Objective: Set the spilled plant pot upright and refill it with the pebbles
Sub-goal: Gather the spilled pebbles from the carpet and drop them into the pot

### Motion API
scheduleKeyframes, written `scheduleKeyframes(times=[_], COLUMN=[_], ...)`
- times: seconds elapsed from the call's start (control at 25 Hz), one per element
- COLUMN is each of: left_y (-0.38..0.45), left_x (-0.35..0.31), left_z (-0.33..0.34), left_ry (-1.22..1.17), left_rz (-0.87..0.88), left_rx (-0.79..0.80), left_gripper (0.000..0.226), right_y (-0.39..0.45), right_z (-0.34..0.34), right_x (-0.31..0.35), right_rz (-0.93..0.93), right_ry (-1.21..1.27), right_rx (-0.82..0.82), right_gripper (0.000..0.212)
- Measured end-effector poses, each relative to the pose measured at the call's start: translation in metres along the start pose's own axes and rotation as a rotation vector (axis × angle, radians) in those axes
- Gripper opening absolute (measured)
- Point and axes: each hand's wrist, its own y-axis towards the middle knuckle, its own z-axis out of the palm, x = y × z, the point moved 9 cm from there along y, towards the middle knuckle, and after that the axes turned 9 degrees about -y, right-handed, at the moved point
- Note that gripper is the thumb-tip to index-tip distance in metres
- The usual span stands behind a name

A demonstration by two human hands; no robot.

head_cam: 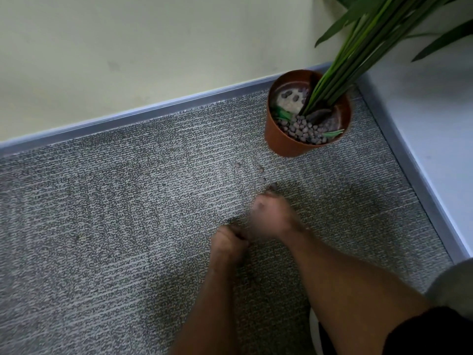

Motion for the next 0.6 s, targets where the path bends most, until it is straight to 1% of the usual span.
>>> scheduleKeyframes(times=[0.04, 0.12, 0.2, 0.28, 0.36, 0.4, 0.44, 0.52, 0.6], left_y=[0.0, 0.004, 0.014, 0.018, 0.016, 0.015, 0.014, 0.01, 0.012], left_x=[0.0, -0.004, -0.013, -0.042, -0.09, -0.118, -0.146, -0.202, -0.245], left_z=[0.0, 0.001, -0.003, -0.009, -0.018, -0.025, -0.033, -0.041, -0.048], left_ry=[-0.08, -0.327, -0.605, -0.918, -1.172, -1.202, -1.174, -1.047, -0.92], left_rz=[-0.028, -0.092, -0.144, -0.174, -0.142, -0.099, -0.032, 0.108, 0.199], left_rx=[-0.007, -0.004, -0.044, -0.033, 0.024, 0.044, 0.051, 0.072, 0.021], left_gripper=[0.013, 0.026, 0.036, 0.035, 0.037, 0.035, 0.032, 0.027, 0.028], right_y=[0.002, 0.002, -0.002, -0.004, -0.003, 0.0, 0.004, 0.01, 0.015], right_z=[-0.011, -0.045, -0.076, -0.096, -0.121, -0.132, -0.142, -0.15, -0.149], right_x=[-0.003, -0.006, -0.017, -0.023, -0.022, -0.024, -0.028, -0.044, -0.058], right_rz=[0.045, 0.151, 0.334, 0.467, 0.489, 0.494, 0.526, 0.646, 0.725], right_ry=[0.08, 0.245, 0.502, 0.748, 0.87, 0.902, 0.934, 1.014, 1.046], right_rx=[-0.106, -0.388, -0.638, -0.823, -0.994, -1.054, -1.089, -1.136, -1.147], right_gripper=[0.01, 0.013, 0.017, 0.018, 0.017, 0.017, 0.017, 0.019, 0.022])
